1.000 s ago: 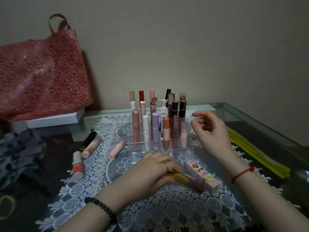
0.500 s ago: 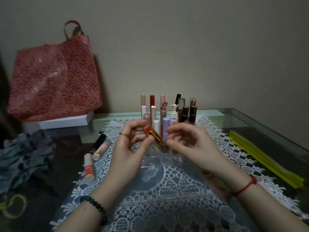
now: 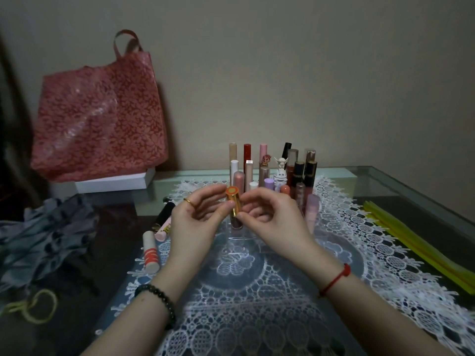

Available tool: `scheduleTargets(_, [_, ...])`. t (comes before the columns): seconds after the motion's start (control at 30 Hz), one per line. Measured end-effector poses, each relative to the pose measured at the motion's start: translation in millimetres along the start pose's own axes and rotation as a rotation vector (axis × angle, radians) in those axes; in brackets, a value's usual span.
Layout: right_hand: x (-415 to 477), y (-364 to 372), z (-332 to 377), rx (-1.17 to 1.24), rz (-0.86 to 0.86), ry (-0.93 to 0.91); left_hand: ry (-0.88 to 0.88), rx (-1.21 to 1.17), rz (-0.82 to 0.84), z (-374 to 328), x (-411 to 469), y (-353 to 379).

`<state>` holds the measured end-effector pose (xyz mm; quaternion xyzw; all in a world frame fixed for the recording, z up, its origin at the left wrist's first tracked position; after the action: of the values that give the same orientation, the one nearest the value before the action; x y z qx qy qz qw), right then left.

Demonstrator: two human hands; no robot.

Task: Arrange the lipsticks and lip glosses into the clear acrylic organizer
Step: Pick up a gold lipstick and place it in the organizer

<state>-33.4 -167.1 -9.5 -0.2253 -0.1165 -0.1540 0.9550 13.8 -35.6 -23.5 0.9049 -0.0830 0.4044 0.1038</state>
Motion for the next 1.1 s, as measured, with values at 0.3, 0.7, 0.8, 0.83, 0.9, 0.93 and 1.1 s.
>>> scheduleTargets(0.3, [-1, 1, -3, 0.045, 0.005, 0.035, 0.006, 0.001, 0.046, 5, -3, 1])
scheduleTargets(0.7, [-2, 2, -14, -0.056, 0.029, 0.072, -0.071, 0.079, 0.132, 9, -8, -1])
scheduleTargets(0.8, [-3, 2, -12, -0.054, 0.035, 0.074, -0.101, 0.084, 0.158, 10, -11, -2])
scheduleTargets(0.83, [-4, 2, -12, -0.056, 0.037, 0.075, -0.109, 0.090, 0.164, 10, -11, -2])
scheduleTargets(0.9, [-5, 1, -12, -0.061, 0.042, 0.075, -0.114, 0.095, 0.171, 10, -13, -3])
scheduleTargets(0.93, [-5, 1, -12, -0.059, 0.045, 0.075, -0.111, 0.101, 0.175, 9, -13, -4])
scheduleTargets(1.1, [-4, -1, -14, -0.053, 0.019, 0.057, -0.134, 0.090, 0.142, 7, -12, -6])
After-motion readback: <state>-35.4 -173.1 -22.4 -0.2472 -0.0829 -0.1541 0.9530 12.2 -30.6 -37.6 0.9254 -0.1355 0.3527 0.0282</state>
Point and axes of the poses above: each hand's wrist, its own x-axis towards the middle knuckle, its own y-axis out of the palm, z = x × y, the point moved 2 cm from there along x, towards the middle knuckle, and after that the axes turned 14 degrees about y, right-handed, at the moved point
